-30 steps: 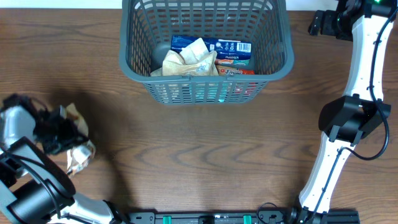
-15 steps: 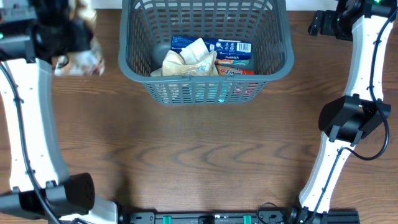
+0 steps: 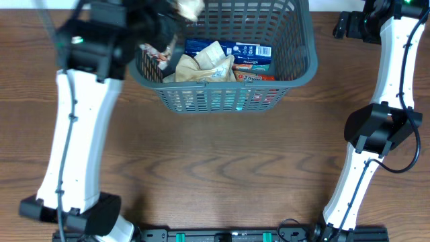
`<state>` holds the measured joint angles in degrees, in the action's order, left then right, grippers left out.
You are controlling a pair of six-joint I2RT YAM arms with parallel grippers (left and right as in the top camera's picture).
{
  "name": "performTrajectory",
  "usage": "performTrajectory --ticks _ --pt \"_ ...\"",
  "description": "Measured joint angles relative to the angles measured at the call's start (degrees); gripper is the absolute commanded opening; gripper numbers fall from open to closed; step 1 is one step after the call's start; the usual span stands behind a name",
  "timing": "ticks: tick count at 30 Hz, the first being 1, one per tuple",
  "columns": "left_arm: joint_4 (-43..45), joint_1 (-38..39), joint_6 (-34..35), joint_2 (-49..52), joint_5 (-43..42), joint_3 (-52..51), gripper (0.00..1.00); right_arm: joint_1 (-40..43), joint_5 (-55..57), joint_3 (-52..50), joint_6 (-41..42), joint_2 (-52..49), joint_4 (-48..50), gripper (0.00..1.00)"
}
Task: Pack container
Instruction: 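Lift the brown-labelled pouch and drop it into the basket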
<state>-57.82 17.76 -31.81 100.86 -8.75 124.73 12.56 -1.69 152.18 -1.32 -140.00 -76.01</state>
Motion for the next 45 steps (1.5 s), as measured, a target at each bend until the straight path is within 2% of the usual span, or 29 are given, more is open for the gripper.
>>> performTrajectory --ticks 4,7,13,18,20,21,30,38,45 --pt "0.02 2.75 -10.32 4.85 0.00 0.00 0.06 0.00 0.00 0.00 -0.24 0.00 0.00 0.99" --pt "0.00 3.32 -14.69 9.27 -0.02 0.00 0.06 0.00 0.00 0.00 -0.39 0.00 0.00 0.99" --pt "-0.20 3.26 -18.34 18.12 -1.62 0.00 0.06 0.00 0.00 0.00 -0.44 0.00 -0.02 0.99" --pt "-0.76 3.30 -19.30 21.40 -2.82 -0.09 0.08 0.00 0.00 0.00 -0.46 0.00 -0.02 0.99" --pt "-1.03 3.30 -19.69 21.53 -2.93 -0.09 0.79 0.00 0.00 0.00 -0.46 0.00 -0.02 0.99" --pt "-1.20 3.30 -19.54 21.51 -2.97 -0.09 0.99 0.00 0.00 0.00 -0.48 0.00 -0.02 0.99" --pt "-2.84 2.82 -17.57 21.40 1.31 -0.09 0.99 0.00 0.00 0.00 -0.81 0.00 0.59 0.99" --pt "-2.91 -0.48 -5.51 19.45 7.41 -0.09 0.99 0.00 -0.02 0.00 -3.08 0.07 6.86 0.99" --pt "-5.05 -6.64 6.95 6.03 10.60 -0.09 0.99 0.00 0.48 0.00 -3.54 3.74 6.71 0.99"
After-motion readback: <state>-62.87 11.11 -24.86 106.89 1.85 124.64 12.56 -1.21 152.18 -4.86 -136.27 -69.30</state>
